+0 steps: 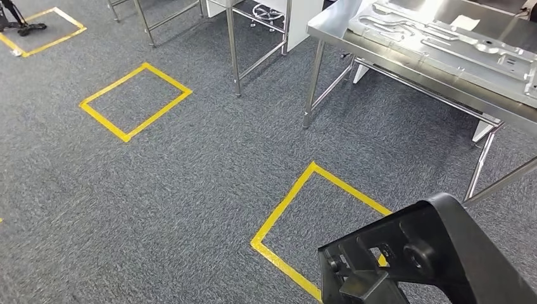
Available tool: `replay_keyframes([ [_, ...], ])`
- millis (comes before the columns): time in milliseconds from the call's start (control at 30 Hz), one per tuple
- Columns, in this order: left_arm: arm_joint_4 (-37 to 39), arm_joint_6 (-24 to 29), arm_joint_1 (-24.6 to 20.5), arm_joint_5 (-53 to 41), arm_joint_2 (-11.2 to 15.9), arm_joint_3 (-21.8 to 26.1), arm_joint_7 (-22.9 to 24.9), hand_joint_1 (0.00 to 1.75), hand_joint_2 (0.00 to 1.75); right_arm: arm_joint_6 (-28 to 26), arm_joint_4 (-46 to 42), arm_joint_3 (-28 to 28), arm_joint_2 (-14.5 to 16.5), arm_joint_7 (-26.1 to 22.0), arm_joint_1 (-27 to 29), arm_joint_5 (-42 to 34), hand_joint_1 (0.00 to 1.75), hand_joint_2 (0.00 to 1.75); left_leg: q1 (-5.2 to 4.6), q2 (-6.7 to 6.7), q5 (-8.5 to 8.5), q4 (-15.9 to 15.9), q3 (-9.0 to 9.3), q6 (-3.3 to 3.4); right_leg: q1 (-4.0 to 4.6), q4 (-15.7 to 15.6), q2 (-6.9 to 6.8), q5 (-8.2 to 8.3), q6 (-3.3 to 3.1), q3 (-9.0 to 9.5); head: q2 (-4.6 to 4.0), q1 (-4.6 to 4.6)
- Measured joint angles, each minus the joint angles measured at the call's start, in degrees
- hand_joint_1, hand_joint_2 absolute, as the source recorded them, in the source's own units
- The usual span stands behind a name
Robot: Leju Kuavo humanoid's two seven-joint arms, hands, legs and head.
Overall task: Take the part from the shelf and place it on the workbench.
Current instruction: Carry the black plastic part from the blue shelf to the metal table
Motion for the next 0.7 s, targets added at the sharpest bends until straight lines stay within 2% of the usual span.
replay_keyframes([
  [33,0.0,-0.02,0.11,-0.01,-0.04,0.0,0.0,0.0,0.0,-0.03,0.0,0.0,0.0,-0.05,-0.01,0.08,1.75,1.75,-0.03,0.3,-0.69,-0.06,0.81,-0.12,0.14,-3.36,-0.55,3.23,-0.42,0.36,0.0,0.03],
  [67,0.0,-0.04,0.15,-0.03,-0.12,0.01,0.0,0.0,0.0,-0.14,0.02,0.0,0.0,-0.08,-0.03,0.23,1.75,1.75,-0.09,0.59,-1.31,-0.08,1.5,-0.35,0.45,-6.06,-1.07,5.62,-0.79,0.67,0.0,-0.03],
  [100,0.0,-0.05,0.1,-0.07,-0.2,0.01,0.01,0.0,0.0,-0.34,-0.02,0.0,0.0,-0.1,-0.01,0.5,1.75,1.75,-0.12,0.87,-1.84,-0.13,1.91,-0.7,0.76,-7.95,-1.46,7.23,-1.21,0.88,0.0,-0.06],
  [133,0.0,-0.07,0.02,-0.09,-0.27,0.02,0.01,0.0,0.0,-0.64,-0.1,0.0,0.0,-0.14,0.06,0.84,1.75,1.75,-0.13,1.07,-2.25,-0.25,2.26,-1.12,1.04,-8.84,-1.58,8.01,-1.55,0.9,0.0,-0.08],
  [200,0.0,-0.09,-0.38,-0.16,-0.34,0.02,0.03,0.0,0.0,-1.14,-0.35,0.03,0.0,-0.24,0.18,1.59,1.75,1.75,-0.16,1.43,-2.37,-0.11,3.12,-1.92,1.18,-9.3,-1.12,7.62,-2.13,1.44,0.0,-0.12],
  [267,0.0,-0.12,-0.61,-0.29,-0.38,0.02,0.04,0.0,0.0,-1.25,-0.49,0.11,0.02,-0.38,0.19,1.96,1.75,1.75,-0.08,1.02,-2.38,2.1,3.11,-2.36,0.88,-10.18,-0.65,7.25,-2.69,3.01,0.0,-0.26],
  [333,0.0,-0.15,-0.74,-0.45,-0.4,0.01,0.05,0.0,0.0,-1.03,-0.52,0.22,0.07,-0.48,0.07,1.91,1.75,1.75,0.06,0.09,-3.91,7.41,0.33,-2.66,0.62,-10.83,-0.17,6.73,-3.17,4.51,0.0,-0.58],
  [400,0.0,-0.19,-0.59,-0.52,-0.42,0.01,0.07,0.0,0.0,-0.79,-0.51,0.3,0.09,-0.49,-0.03,1.78,1.75,1.75,0.11,-0.51,-6.88,13.18,-4.02,-3.06,0.58,-10.92,0.78,6.12,-3.43,5.31,-0.01,-0.87],
  [433,0.0,-0.2,-0.46,-0.55,-0.43,0.0,0.09,0.0,0.0,-0.7,-0.5,0.31,0.09,-0.48,-0.04,1.75,1.75,1.75,0.13,-0.62,-7.74,14.6,-5.74,-3.19,0.59,-10.91,1.47,5.78,-3.45,5.74,-0.02,-0.91],
  [467,0.0,-0.2,-0.36,-0.56,-0.42,0.01,0.1,0.0,0.0,-0.67,-0.49,0.31,0.09,-0.48,-0.04,1.74,1.75,1.75,0.14,-0.71,-7.39,14.37,-6.74,-3.23,0.59,-10.91,2.23,5.41,-3.4,6.24,-0.01,-0.95],
  [500,0.0,-0.2,-0.32,-0.56,-0.42,0.02,0.1,0.0,0.0,-0.64,-0.49,0.31,0.09,-0.47,-0.04,1.72,1.75,1.75,0.14,-0.88,-5.63,12.43,-6.92,-3.17,0.57,-10.9,2.96,5.03,-3.31,6.82,-0.01,-0.97],
  [533,0.0,-0.2,-0.29,-0.56,-0.4,0.02,0.11,0.0,0.0,-0.61,-0.49,0.31,0.09,-0.47,-0.04,1.71,1.75,1.75,0.14,-1.38,-2.69,9.15,-6.54,-3.03,0.53,-10.89,3.65,4.62,-3.18,7.43,-0.01,-0.97],
  [567,0.0,-0.23,-0.26,-0.55,-0.39,0.02,0.13,0.0,0.0,-0.57,-0.48,0.3,0.09,-0.47,-0.05,1.69,1.75,1.75,0.15,-2.5,0.04,6.18,-6.14,-2.81,0.46,-10.89,4.25,4.24,-3.0,7.91,-0.01,-0.93],
  [600,0.0,-0.27,-0.24,-0.52,-0.38,0.03,0.14,0.0,0.0,-0.55,-0.47,0.3,0.09,-0.47,-0.08,1.67,1.75,1.75,0.12,-3.66,1.56,3.79,-5.91,-2.6,0.34,-10.81,4.88,3.95,-2.77,8.07,-0.01,-0.82],
  [633,0.0,-0.31,-0.23,-0.49,-0.38,0.04,0.16,0.0,0.0,-0.49,-0.45,0.31,0.09,-0.46,-0.11,1.63,1.75,1.75,0.04,-4.65,2.57,2.41,-5.86,-2.35,0.2,-10.73,5.44,3.7,-2.44,8.0,-0.01,-0.79],
  [667,0.0,-0.35,-0.17,-0.46,-0.37,0.06,0.21,0.0,0.0,-0.39,-0.44,0.31,0.09,-0.44,-0.11,1.6,1.75,1.75,-0.08,-5.2,2.61,2.21,-5.97,-2.01,0.04,-10.75,6.0,3.52,-2.07,7.84,-0.01,-0.79],
  [700,0.0,-0.37,-0.16,-0.44,-0.38,0.07,0.23,0.0,0.0,-0.29,-0.45,0.32,0.09,-0.43,-0.11,1.55,1.75,1.75,-0.19,-4.97,2.59,1.96,-5.93,-1.71,-0.09,-10.82,6.61,3.43,-1.66,7.7,-0.01,-0.8],
])
